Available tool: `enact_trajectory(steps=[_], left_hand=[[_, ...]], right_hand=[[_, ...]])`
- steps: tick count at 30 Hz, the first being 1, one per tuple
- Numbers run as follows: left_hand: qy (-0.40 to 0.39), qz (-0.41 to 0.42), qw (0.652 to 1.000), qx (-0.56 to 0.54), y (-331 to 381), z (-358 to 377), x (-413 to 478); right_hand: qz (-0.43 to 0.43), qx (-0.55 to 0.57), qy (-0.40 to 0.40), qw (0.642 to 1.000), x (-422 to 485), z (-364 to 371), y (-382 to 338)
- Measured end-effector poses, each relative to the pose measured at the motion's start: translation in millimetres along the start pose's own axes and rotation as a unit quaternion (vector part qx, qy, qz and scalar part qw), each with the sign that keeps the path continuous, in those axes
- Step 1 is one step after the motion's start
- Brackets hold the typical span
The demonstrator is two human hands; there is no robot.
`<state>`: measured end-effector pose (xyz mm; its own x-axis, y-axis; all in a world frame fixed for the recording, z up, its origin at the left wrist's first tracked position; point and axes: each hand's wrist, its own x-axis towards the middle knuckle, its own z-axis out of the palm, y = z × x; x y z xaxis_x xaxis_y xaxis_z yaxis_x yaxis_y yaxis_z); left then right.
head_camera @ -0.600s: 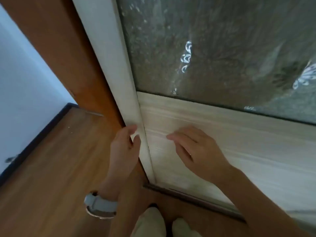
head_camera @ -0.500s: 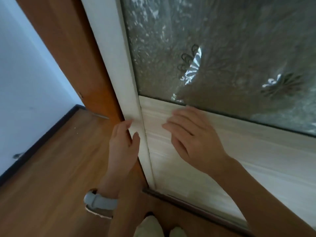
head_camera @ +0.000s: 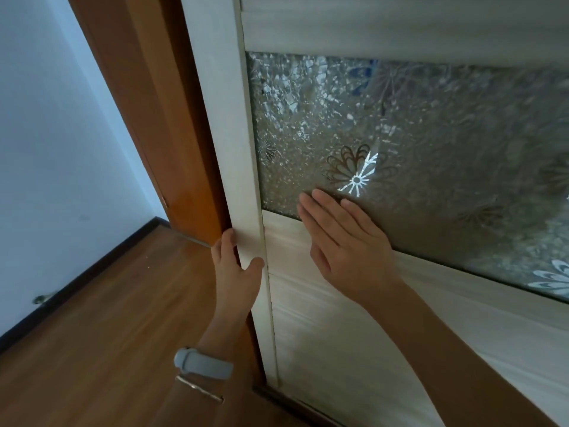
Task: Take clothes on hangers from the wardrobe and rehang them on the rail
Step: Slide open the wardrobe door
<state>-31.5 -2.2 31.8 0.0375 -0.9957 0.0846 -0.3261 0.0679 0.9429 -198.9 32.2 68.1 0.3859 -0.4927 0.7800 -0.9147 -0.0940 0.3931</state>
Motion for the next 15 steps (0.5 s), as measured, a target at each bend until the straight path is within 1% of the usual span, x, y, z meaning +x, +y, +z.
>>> enact_trajectory(steps=[4,6,8,12,15], left_hand=[[-0.011,0.013,0.999,-0.033,0,7,-7],[-0.036,0.027,0.998,-0.049,0,8,-13],[-0.076,0.052,0.994,-0.065,0,7,-20],[-0.168,0.12,0.977,-0.048,0,11,-31],[-0.235,0.179,0.955,-0.027,8,25,-39]], right_hand=[[0.005,-0.009,0.01,1.0,-11,-7,10],[0.013,-0.022,0.023,0.999,-20,-13,18],[0.032,-0.039,0.032,0.998,-31,-19,24],[0.118,-0.067,0.052,0.989,-52,-34,26],[0.199,-0.104,0.058,0.973,-60,-48,25]])
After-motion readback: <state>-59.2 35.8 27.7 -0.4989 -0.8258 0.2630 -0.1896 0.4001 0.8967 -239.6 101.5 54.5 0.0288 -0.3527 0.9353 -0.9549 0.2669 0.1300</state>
